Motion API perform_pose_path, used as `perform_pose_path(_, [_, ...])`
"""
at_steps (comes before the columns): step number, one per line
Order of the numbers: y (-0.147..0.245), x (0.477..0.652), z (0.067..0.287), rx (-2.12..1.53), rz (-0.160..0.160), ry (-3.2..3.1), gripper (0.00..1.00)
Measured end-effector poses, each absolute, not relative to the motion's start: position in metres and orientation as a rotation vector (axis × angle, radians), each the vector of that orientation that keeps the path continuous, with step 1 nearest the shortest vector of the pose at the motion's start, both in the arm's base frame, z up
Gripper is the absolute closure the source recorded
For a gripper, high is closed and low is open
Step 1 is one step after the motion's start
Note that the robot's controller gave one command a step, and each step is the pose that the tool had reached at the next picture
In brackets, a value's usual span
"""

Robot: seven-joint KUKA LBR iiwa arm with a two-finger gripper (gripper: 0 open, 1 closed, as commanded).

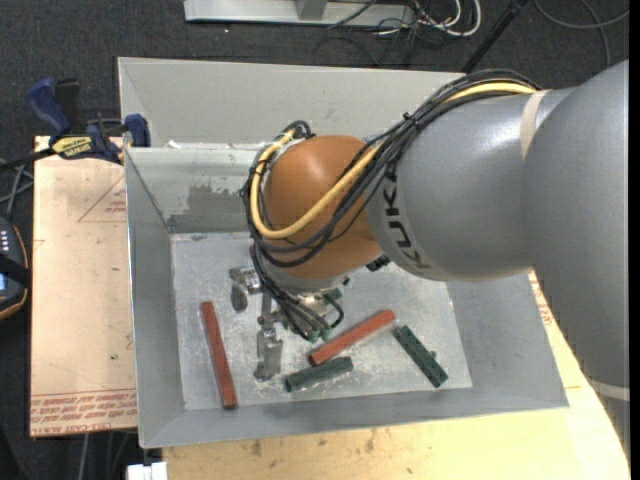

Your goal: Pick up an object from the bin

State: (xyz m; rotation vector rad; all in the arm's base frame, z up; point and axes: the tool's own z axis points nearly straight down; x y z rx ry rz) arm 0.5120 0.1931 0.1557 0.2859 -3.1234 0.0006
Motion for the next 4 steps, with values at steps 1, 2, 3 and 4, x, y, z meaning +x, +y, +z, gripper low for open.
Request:
perform_pose_path(1, [0.172, 0.509, 0.129, 0.575, -0.001, -3.090, 0.00])
perform_pose_path(2, [0.153, 0.509, 0.112, 0.578, -0.002, -3.087, 0.00])
perform_pose_path(3, [0.127, 0.497, 0.098, 0.788, -0.002, -3.042, 0.00])
perform_pose_path(4, [0.102, 0.516, 0.076, 0.912, -0.002, -3.009, 0.00])
